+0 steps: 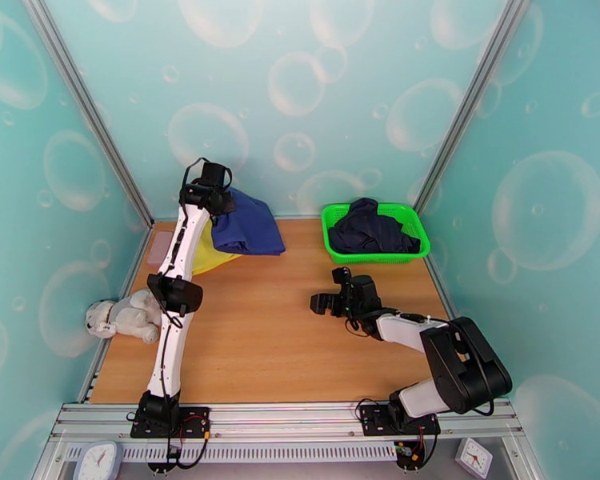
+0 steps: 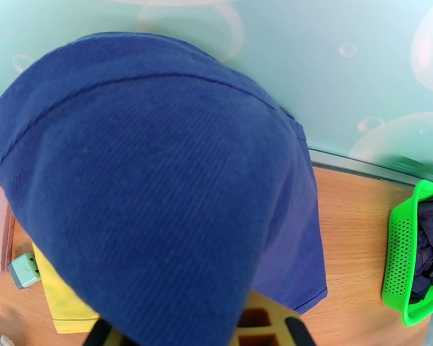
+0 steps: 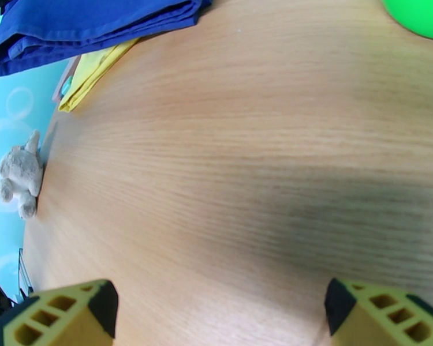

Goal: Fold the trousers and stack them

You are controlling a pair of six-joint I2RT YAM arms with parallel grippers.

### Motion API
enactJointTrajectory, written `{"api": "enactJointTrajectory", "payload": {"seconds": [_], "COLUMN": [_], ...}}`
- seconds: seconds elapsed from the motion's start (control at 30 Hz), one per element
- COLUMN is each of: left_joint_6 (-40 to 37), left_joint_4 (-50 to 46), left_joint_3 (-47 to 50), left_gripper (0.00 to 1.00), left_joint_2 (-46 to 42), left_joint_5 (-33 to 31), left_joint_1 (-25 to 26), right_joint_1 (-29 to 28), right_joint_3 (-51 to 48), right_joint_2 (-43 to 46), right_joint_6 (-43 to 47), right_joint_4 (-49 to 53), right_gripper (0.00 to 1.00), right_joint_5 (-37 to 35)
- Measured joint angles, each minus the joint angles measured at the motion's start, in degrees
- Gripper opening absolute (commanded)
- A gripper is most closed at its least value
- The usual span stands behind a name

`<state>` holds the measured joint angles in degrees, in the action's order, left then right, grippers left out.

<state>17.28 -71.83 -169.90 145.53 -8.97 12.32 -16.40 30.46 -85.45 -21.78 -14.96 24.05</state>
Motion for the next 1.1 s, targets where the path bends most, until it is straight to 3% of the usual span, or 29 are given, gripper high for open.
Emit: {"api": "enactJointTrajectory", "payload": {"seconds": [0.37,0.47,0.8,1.1], "left_joint_6": [-1.46,-1.46,-0.61,0.98], "left_joint_4": [-1.51,-1.55,-0.74,0.26], "left_joint_3": [0.00,0.00,-1.38,-1.40], "left_gripper": [0.00,0.07,0.06,0.00], "left_joint_2": [0.00,0.04,8.00,9.60], "left_joint_5": [-1.95,-1.99,-1.88,-1.55], "left_joint_1": [-4.50,-5.46,-11.21,-11.54], "right_joint_1": [-0.37,-0.55,-0.87,-0.92], "right_joint_3": [1.07,1.36,2.82,4.07], "right_joint_2": [-1.66,-2.43,-4.20,-5.18], "right_joint_6": [0.00,0.00,0.04,0.42], "right_joint_4": [0.61,0.79,1.57,2.43], "right_gripper": [0.99,0.99,0.99,0.99], "right_joint_5": [0.20,0.39,0.63,1.03]}}
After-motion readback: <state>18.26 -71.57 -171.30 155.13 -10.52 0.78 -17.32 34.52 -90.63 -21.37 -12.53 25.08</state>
